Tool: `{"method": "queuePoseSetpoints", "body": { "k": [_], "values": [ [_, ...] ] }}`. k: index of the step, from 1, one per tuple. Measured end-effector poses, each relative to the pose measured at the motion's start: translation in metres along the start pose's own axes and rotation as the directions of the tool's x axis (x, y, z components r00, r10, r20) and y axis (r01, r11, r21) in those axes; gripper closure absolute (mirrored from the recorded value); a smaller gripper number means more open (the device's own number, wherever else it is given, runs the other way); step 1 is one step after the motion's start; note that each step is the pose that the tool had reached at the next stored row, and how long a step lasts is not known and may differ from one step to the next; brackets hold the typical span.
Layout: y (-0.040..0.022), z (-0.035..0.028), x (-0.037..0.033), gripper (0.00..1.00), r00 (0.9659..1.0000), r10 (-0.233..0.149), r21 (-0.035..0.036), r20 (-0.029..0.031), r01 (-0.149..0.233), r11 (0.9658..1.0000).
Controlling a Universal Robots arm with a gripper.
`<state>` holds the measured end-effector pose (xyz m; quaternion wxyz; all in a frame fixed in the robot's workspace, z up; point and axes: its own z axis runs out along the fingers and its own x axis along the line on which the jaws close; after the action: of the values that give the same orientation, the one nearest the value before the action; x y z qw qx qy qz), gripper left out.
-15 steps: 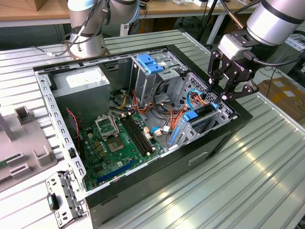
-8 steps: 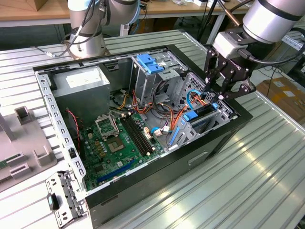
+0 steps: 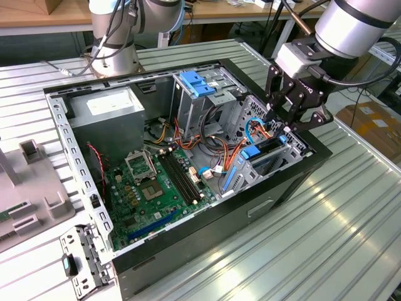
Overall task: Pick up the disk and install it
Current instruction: 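Insert the second disk wire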
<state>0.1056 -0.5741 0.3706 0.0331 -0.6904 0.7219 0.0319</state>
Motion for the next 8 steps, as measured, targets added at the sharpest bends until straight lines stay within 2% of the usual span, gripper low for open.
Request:
{"method": "queuePoseSetpoints", "body": {
  "k": [8],
  "values": [
    [0.0, 0.0018, 0.0011, 0.58, 1.0, 0.0, 0.0, 0.0001, 0.0, 1.0]
  ]
}}
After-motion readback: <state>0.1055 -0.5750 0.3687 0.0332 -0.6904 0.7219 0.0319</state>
